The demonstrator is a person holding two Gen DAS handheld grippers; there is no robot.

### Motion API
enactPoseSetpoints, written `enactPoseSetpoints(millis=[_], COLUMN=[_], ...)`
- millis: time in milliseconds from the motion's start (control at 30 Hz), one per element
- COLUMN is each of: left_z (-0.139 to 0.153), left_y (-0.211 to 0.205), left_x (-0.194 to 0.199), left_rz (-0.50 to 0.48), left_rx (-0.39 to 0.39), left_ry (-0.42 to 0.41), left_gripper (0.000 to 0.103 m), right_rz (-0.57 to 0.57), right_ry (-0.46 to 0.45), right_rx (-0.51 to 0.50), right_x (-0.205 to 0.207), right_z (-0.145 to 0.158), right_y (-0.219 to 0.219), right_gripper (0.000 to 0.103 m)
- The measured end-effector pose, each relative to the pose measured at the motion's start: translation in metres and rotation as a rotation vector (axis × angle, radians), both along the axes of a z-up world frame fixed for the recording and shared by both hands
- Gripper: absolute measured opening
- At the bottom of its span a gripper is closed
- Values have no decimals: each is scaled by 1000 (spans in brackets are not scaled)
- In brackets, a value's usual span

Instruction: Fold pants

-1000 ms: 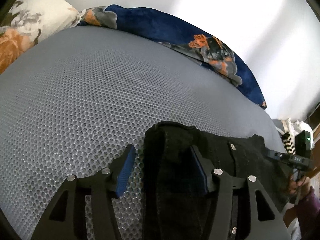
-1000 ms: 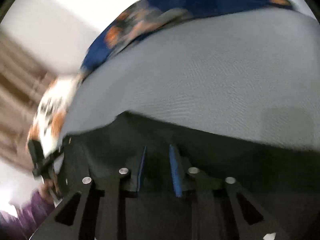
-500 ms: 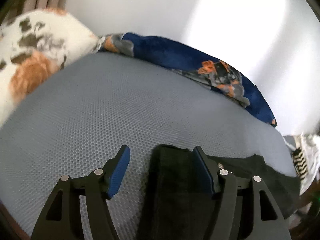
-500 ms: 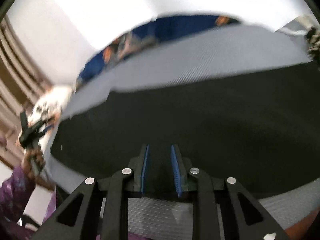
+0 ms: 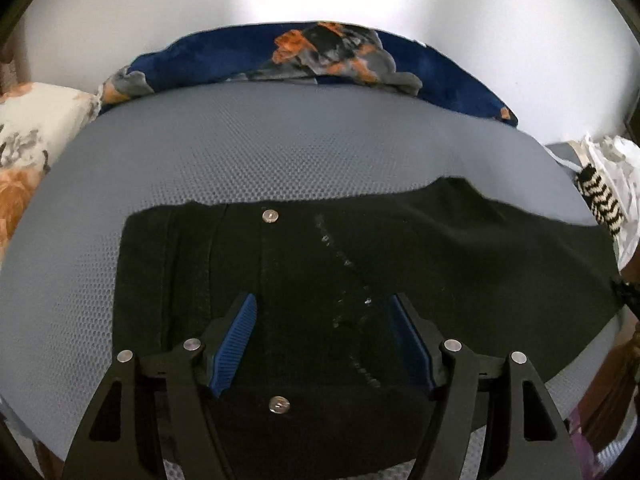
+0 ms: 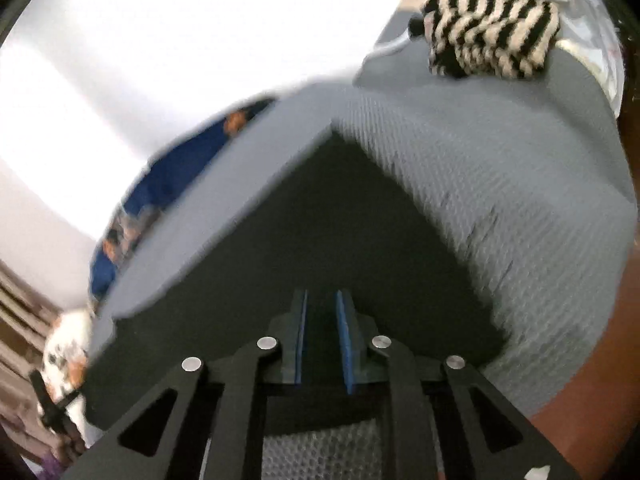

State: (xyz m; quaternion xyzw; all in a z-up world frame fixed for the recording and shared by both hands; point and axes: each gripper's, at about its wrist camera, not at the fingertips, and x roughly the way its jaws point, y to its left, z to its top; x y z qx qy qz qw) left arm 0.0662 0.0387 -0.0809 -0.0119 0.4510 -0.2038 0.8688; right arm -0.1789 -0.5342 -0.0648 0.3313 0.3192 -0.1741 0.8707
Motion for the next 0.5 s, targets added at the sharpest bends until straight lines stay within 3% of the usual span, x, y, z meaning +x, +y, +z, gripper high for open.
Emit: enactPoseSetpoints(millis=[167, 333, 367, 433, 500], left_z=[19, 22, 21, 16, 6], left_y=[-25, -68, -74, -84, -91], left_x=[-18, -32, -34, -34, -30], left_rz=[-28, -117, -129, -146, -158], left_rx=[-58, -75, -73, -65, -38], left_ry=[-34, -24, -19, -9, 15], left_gripper=[69, 69, 69, 70, 71], right_rz=[129, 260, 261, 207, 109], right_ry=[14, 198, 224, 301, 299], right_rx=[-66, -147, -162, -158, -99], right_x=[56, 129, 133, 131, 118], right_z=[25, 2, -3, -15, -17], right_y=[10, 10, 5, -18, -45], right_gripper=[18, 18, 18, 6, 0])
